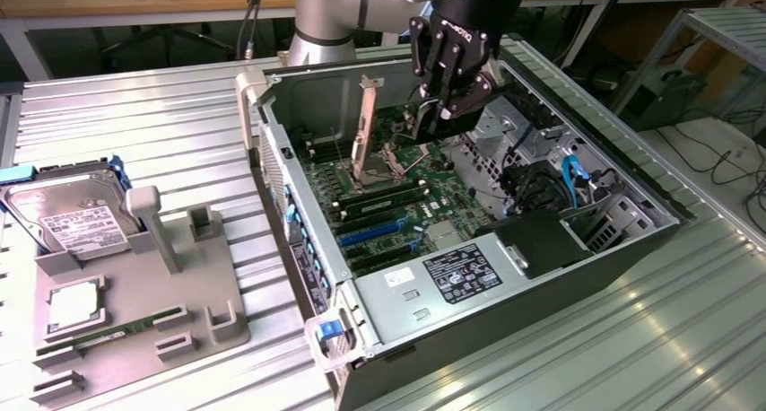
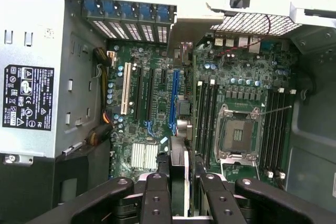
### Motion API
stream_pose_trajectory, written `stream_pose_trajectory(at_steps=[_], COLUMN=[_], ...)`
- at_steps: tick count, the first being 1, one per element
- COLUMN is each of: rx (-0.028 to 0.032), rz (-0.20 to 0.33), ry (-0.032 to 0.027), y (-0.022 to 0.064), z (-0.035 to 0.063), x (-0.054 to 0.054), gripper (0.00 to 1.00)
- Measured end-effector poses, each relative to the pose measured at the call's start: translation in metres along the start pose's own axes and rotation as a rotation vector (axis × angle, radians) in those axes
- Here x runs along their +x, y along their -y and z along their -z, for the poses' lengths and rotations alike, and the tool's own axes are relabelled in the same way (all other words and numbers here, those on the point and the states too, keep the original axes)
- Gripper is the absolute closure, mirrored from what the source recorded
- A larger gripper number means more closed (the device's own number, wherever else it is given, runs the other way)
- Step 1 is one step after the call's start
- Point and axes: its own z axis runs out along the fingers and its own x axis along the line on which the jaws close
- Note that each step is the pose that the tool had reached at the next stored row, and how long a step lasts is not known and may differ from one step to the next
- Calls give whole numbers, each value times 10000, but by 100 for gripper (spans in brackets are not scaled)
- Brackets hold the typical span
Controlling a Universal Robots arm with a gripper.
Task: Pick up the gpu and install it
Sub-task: 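Insert the gpu into the slot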
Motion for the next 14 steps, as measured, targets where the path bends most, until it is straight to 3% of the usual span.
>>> stream_pose_trajectory(at_steps=[14], rx=[1], rz=[12], ry=[0], y=[1], z=[-23], x=[0], gripper=[73])
